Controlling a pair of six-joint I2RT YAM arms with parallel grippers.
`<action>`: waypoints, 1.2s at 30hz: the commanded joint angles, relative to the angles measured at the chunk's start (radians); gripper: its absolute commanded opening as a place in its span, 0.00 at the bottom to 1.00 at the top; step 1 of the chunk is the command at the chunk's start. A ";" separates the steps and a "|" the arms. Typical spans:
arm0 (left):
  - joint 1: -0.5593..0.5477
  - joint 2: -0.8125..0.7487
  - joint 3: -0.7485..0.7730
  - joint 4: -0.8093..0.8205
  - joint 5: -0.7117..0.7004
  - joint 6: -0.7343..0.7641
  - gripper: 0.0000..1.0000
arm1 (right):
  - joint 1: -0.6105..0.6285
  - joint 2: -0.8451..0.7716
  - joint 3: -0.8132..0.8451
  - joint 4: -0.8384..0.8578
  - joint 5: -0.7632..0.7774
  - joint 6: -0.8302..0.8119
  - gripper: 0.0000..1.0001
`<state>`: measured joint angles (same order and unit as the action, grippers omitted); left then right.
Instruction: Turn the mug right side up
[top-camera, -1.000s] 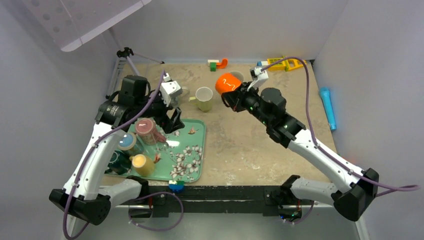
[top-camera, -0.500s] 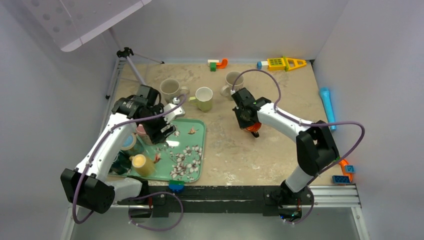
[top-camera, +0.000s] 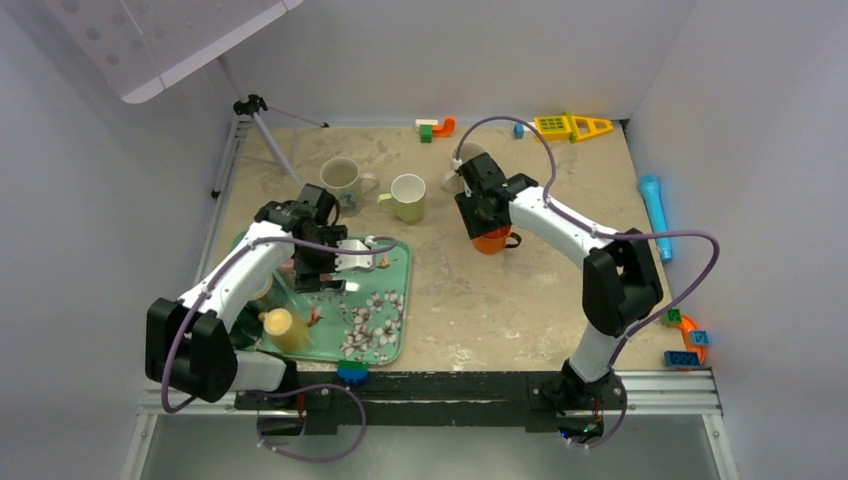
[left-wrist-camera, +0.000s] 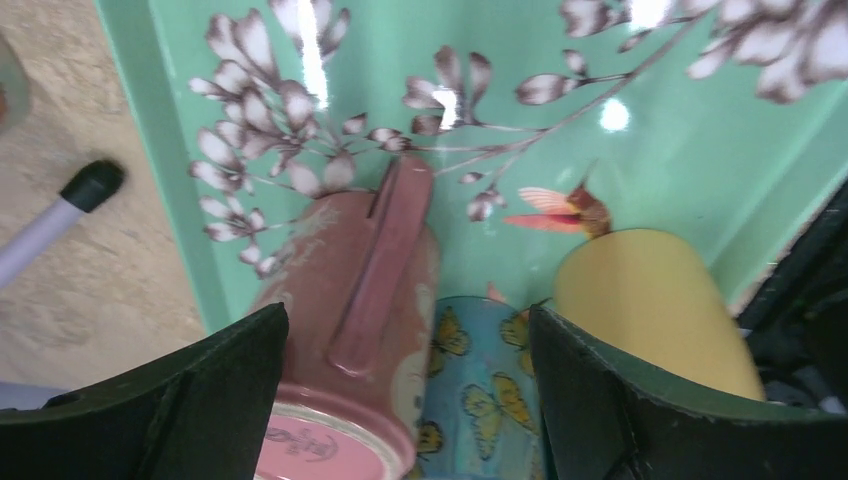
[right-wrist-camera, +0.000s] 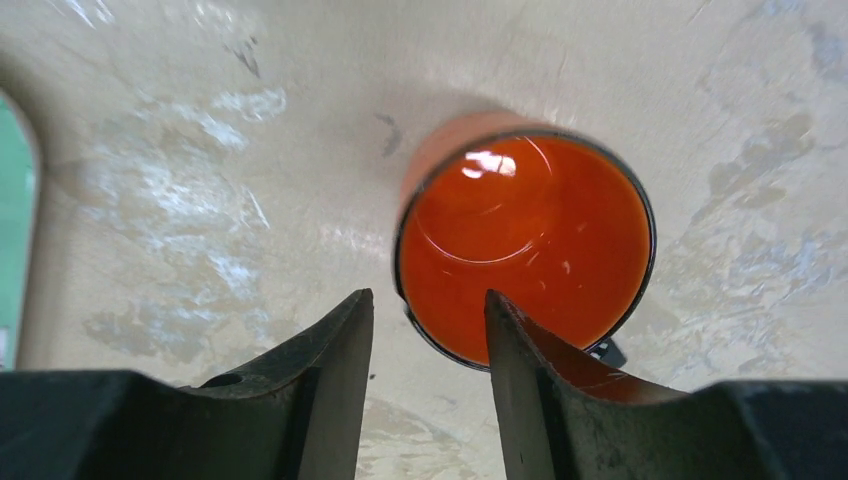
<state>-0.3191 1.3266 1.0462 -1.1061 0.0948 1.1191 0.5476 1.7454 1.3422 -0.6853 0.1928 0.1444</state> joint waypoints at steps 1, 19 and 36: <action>-0.018 0.041 -0.014 0.152 -0.081 0.136 0.94 | -0.002 -0.035 0.087 -0.011 0.024 -0.025 0.50; -0.041 0.090 -0.046 0.213 -0.058 0.124 0.19 | 0.000 -0.270 -0.061 0.038 0.058 0.014 0.52; -0.011 -0.128 0.624 0.000 0.831 -0.754 0.00 | 0.082 -0.798 -0.357 0.657 -0.354 0.095 0.91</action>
<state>-0.3439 1.2636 1.5486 -1.1160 0.5617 0.6563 0.5579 1.0927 1.0954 -0.4026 0.0742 0.1902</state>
